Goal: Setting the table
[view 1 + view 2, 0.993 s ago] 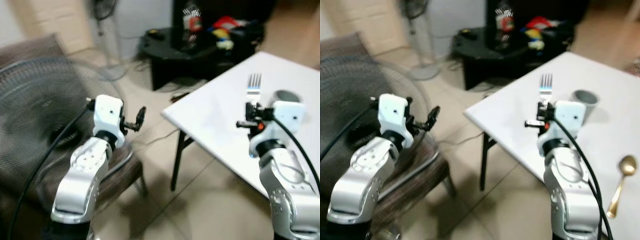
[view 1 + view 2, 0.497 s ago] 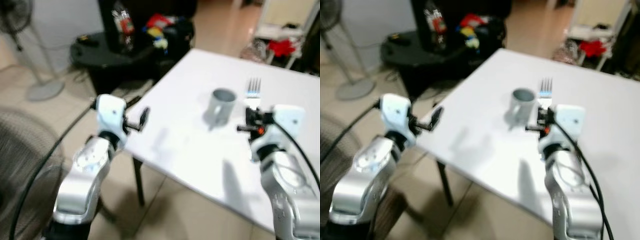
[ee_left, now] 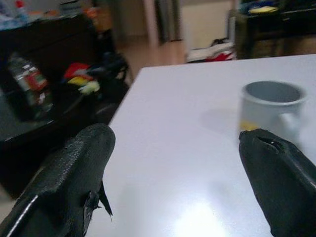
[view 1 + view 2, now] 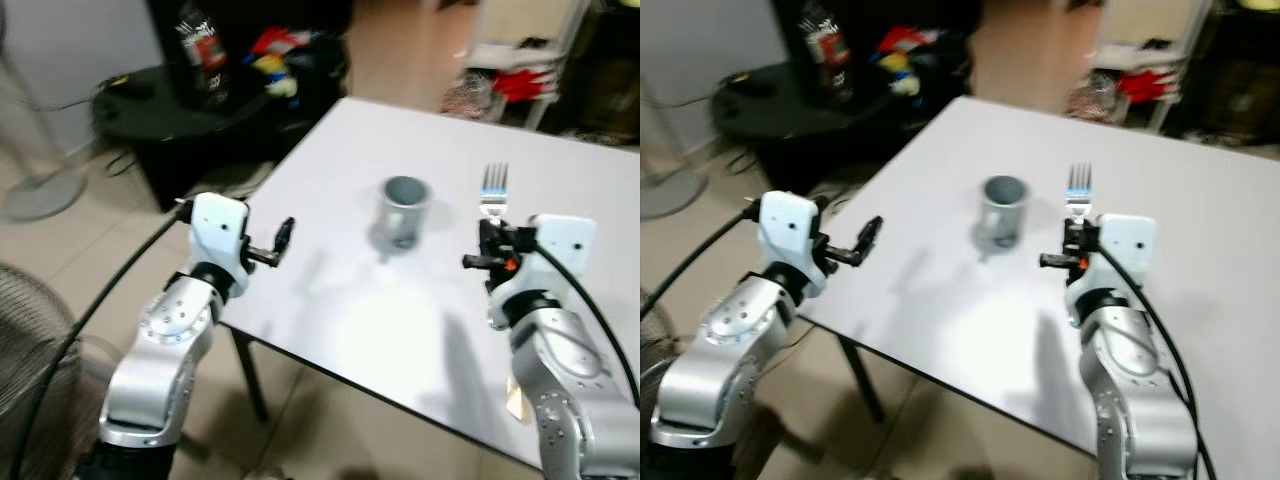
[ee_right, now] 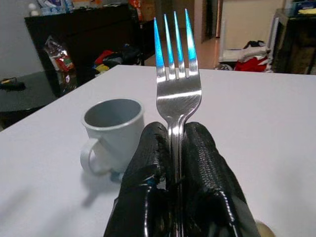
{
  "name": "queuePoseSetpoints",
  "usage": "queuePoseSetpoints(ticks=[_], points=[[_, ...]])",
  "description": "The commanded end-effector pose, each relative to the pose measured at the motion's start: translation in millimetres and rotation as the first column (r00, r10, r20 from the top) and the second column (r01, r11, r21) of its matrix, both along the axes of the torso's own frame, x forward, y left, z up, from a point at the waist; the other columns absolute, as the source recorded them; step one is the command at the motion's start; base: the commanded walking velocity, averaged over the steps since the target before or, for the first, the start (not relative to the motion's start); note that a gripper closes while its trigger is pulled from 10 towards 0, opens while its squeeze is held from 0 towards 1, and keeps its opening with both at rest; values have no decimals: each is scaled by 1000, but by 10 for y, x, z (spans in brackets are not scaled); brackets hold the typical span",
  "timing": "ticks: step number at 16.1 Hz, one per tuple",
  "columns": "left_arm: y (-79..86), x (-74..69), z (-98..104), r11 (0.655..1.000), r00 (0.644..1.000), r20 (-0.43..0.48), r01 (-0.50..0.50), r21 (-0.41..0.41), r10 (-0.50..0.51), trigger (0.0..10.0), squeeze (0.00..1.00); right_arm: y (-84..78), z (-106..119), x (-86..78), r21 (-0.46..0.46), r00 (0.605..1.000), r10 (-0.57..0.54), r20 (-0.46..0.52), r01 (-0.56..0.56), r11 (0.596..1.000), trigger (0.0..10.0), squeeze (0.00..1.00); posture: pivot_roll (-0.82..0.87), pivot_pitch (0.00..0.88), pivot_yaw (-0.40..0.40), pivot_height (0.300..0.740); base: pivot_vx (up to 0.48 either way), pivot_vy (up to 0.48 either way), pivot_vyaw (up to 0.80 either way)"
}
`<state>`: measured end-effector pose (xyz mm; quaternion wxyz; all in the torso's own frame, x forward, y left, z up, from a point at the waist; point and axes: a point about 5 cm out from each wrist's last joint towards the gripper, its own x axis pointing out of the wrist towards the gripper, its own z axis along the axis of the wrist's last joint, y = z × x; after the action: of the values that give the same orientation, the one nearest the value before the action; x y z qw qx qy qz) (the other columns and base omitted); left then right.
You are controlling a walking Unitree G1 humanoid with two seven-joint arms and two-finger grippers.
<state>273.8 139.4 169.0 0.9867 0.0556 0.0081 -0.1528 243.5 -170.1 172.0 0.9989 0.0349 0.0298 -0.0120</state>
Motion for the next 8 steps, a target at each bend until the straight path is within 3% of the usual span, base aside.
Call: queuePoseSetpoints(ticks=[1, 6, 8], points=[[4, 4, 32, 1000, 1000, 13, 8, 0, -8, 10000, 0, 7, 2, -16, 13, 1000, 1, -5, -1, 1000, 10000, 0, 88, 0, 57, 740, 0, 371, -800], [18, 18, 41, 1000, 1000, 15, 7, 4, -7, 10000, 0, 20, -6, -16, 33, 1000, 4, -16, -4, 999, 10000, 0, 91, 0, 61, 740, 0, 457, -800], [27, 20, 42, 1000, 1000, 15, 5, 7, -5, 10000, 0, 28, -15, -16, 36, 1000, 18, -23, -17, 999, 10000, 0, 96, 0, 60, 740, 0, 476, 0]])
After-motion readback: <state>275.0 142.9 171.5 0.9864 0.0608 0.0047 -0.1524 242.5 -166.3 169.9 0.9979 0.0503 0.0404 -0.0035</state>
